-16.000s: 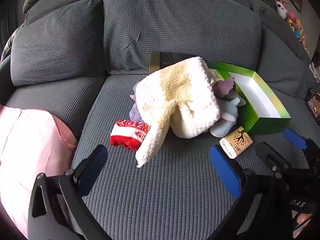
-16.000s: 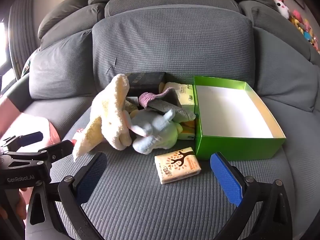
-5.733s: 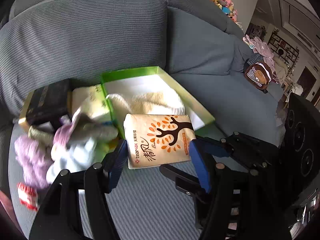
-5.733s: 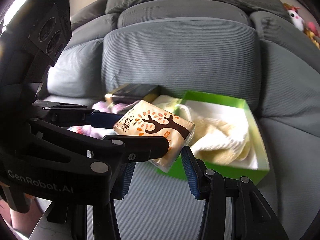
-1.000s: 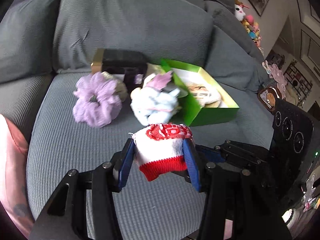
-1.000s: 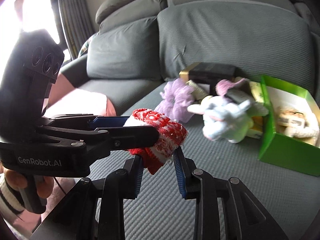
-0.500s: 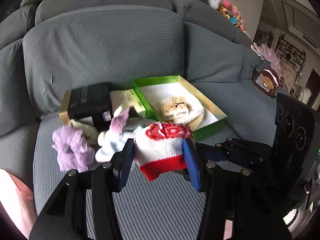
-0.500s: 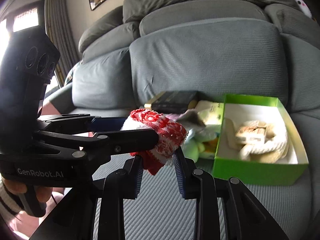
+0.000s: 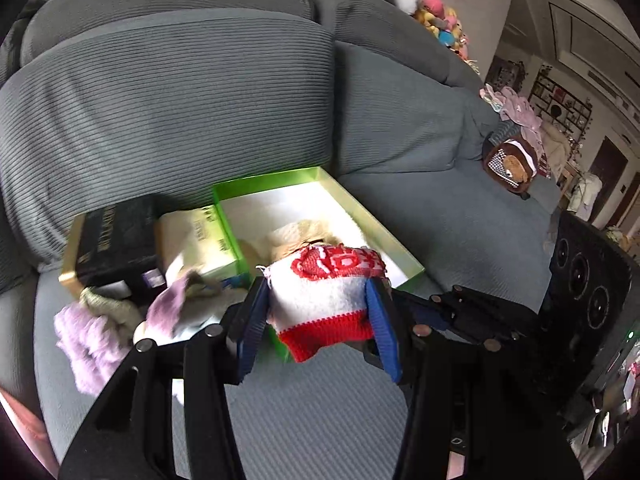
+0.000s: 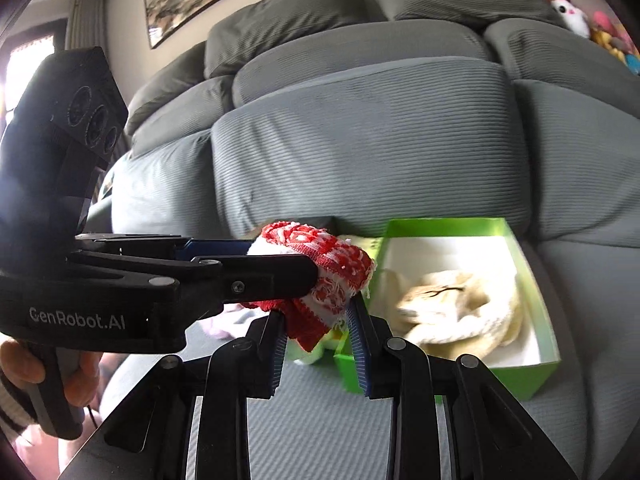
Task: Organize soft objects
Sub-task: 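Carry the sock into the green box and open the right gripper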
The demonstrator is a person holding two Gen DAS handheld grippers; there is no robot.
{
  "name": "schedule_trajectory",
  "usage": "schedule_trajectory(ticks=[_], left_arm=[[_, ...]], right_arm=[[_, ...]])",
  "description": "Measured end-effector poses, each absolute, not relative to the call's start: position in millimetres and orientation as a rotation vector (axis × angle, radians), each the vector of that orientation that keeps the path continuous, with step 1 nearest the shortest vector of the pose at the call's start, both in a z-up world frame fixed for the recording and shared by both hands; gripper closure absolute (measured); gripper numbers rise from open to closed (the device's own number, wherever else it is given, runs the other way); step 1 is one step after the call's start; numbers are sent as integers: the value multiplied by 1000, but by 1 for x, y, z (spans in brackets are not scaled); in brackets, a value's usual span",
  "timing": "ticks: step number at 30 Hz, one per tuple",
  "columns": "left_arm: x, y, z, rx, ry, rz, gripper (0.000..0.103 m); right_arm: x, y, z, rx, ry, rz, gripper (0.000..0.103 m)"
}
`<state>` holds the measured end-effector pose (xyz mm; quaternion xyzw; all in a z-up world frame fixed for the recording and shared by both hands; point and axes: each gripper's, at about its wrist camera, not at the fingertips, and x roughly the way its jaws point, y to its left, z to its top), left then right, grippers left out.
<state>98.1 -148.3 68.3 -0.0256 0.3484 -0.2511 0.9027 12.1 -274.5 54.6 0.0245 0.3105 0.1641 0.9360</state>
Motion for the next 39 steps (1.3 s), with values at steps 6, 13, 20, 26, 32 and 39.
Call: schedule_trajectory(ticks=[6,13,20,26,32,39], left_arm=[[126,-177,65,-57,732,-566,55],[166,-208,50,-81,777,-617,55],[202,-226,36,-85,847,-610,55],[228,-224,18,-142,920,-577,55],[243,-224,-4,-184,1006,-506,49],[223,-205,6,-214,1000,-450,18]], right_arm=[[29,-308,55,60,629,272,72],[56,-340,48,47,679,208,72],[91,-360,34,61,774,150,72],[118,-362,17,54,838,132,72],[144,-355,-6,28,961,75,72],[124,-356,-1,-40,949,2,48]])
